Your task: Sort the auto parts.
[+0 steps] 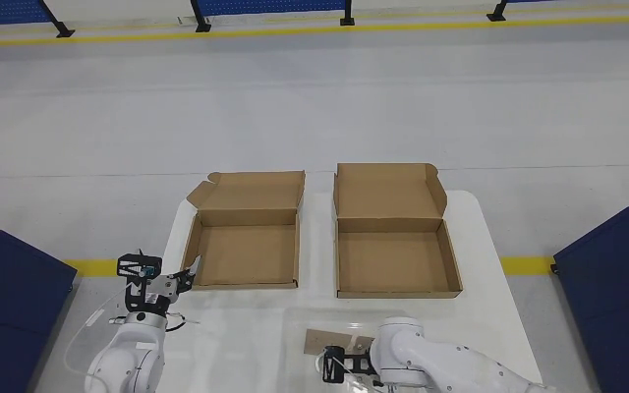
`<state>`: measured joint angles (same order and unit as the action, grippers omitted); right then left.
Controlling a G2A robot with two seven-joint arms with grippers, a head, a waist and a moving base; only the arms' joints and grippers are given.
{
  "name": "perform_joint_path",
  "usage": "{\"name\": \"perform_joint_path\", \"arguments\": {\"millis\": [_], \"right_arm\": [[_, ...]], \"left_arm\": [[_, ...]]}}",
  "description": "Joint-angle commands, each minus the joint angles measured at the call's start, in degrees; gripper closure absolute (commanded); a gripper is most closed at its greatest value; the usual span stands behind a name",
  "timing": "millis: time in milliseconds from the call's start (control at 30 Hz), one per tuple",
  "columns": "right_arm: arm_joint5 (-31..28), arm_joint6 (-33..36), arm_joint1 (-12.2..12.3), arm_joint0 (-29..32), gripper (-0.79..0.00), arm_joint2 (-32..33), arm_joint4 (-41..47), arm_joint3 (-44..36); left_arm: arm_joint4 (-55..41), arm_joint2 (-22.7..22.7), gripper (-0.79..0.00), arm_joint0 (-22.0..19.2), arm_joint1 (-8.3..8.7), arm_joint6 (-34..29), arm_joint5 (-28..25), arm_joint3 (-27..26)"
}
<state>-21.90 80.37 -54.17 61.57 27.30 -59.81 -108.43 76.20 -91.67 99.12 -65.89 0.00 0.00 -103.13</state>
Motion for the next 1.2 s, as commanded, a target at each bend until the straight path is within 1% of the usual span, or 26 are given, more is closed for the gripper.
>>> {"name": "perform_joint_path", "arguments": {"millis": [0,200,367,400,433,467,500,600,633,900,1167], "right_arm": [[-0.1,-0.2,0.4,0.5,0.000,0.8,0.2,-0.3],[-1.0,-0.1,1.1,1.7,0.000,2.2,0.6,-0.9],[-1.7,0.3,1.1,1.9,0.000,1.7,0.3,-0.3],[-1.7,0.4,1.1,1.8,-0.099,1.5,0.1,-0.3],[-1.6,0.4,1.0,1.7,-0.142,1.3,0.1,-0.2],[-1.6,0.4,1.0,1.6,-0.135,1.1,0.1,-0.1],[-1.6,0.4,1.0,1.4,-0.157,0.9,0.2,-0.1],[-1.4,0.6,0.9,0.9,-0.182,0.4,0.3,0.1],[-1.3,0.7,0.9,0.8,-0.206,0.2,0.3,0.2],[-0.2,1.8,0.9,-0.3,-0.262,-1.0,0.6,0.4],[2.9,4.9,1.3,-0.8,-0.326,-2.2,-1.5,-2.3]], "left_arm": [[0.0,0.0,-0.785,0.0,0.00,0.0,0.0,0.0],[0.0,0.0,-0.785,0.0,0.00,0.0,0.0,0.0],[0.0,0.0,-0.785,0.0,0.00,0.0,0.0,0.0],[0.0,0.0,-0.785,0.0,0.00,0.0,0.0,0.0],[0.0,0.0,-0.785,0.0,0.00,0.0,0.0,0.0],[0.0,0.0,-0.785,0.0,0.00,0.0,0.0,0.0],[0.0,0.0,-0.785,0.0,0.00,0.0,0.0,0.0],[0.0,0.0,-0.785,0.0,0.00,0.0,0.0,0.0],[0.0,0.0,-0.785,0.0,0.00,0.0,0.0,0.0],[0.0,0.0,-0.785,0.0,0.00,0.0,0.0,0.0],[0.0,0.0,-0.785,0.0,0.00,0.0,0.0,0.0]]}}
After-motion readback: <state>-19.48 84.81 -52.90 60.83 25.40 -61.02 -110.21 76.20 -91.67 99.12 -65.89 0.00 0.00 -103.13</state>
